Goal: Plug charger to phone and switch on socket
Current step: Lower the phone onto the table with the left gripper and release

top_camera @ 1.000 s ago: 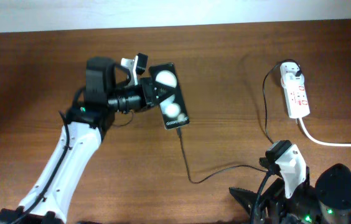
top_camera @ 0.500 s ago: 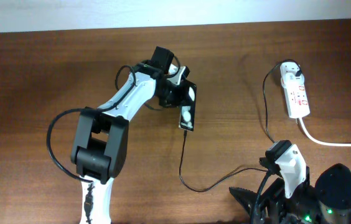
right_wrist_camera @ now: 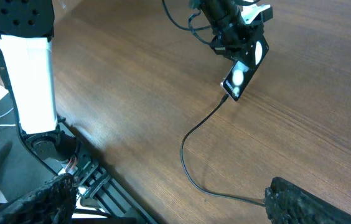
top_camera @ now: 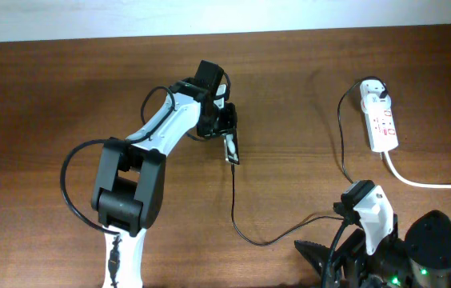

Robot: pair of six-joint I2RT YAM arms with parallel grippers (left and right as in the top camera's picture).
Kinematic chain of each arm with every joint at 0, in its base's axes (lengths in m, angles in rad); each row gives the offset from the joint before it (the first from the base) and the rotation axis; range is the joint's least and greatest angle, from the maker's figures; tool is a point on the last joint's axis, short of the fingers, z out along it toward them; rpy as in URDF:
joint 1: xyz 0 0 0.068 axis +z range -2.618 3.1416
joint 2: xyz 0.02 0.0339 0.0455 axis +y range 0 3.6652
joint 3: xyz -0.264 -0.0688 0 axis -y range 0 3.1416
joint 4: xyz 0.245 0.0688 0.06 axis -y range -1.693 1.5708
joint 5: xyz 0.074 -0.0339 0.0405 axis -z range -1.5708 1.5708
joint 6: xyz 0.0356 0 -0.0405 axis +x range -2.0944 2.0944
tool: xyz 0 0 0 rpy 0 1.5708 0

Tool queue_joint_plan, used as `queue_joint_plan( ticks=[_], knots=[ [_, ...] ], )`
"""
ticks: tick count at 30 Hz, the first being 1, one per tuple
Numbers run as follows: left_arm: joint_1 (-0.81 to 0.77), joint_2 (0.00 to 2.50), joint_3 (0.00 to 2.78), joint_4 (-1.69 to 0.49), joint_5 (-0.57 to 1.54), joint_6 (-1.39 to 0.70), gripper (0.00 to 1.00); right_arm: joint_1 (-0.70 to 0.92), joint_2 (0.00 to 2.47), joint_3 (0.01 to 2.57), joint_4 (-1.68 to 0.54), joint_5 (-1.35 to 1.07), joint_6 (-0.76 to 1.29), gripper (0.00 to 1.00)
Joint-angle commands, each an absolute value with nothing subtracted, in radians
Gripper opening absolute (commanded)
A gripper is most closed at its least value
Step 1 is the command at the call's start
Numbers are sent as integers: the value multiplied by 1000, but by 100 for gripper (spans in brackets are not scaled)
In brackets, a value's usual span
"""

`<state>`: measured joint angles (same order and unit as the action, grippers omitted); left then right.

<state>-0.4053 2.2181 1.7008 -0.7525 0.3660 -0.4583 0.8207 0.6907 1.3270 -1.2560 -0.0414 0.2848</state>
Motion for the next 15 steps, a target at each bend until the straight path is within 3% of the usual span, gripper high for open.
queue_joint_plan(
  ticks=[1,4,6,12,15],
  knots=[
    [-412,2211,1699,-757,377,-451,3,817,688,1328,-1254,-33,281,99],
    [-412,2211,1699,-762,475,-323,4,817,688,1328,-1253,-33,281,99],
    [-412,2212,1699,-762,474,-323,9,817,688,1328,-1254,-33,281,99],
    [-412,2291,1699,-751,448,-324,10,817,688,1328,-1254,-33,281,99],
    [-410,2292,1699,-755,448,-323,30,817,688,1328,-1254,-33,281,99]
  ],
)
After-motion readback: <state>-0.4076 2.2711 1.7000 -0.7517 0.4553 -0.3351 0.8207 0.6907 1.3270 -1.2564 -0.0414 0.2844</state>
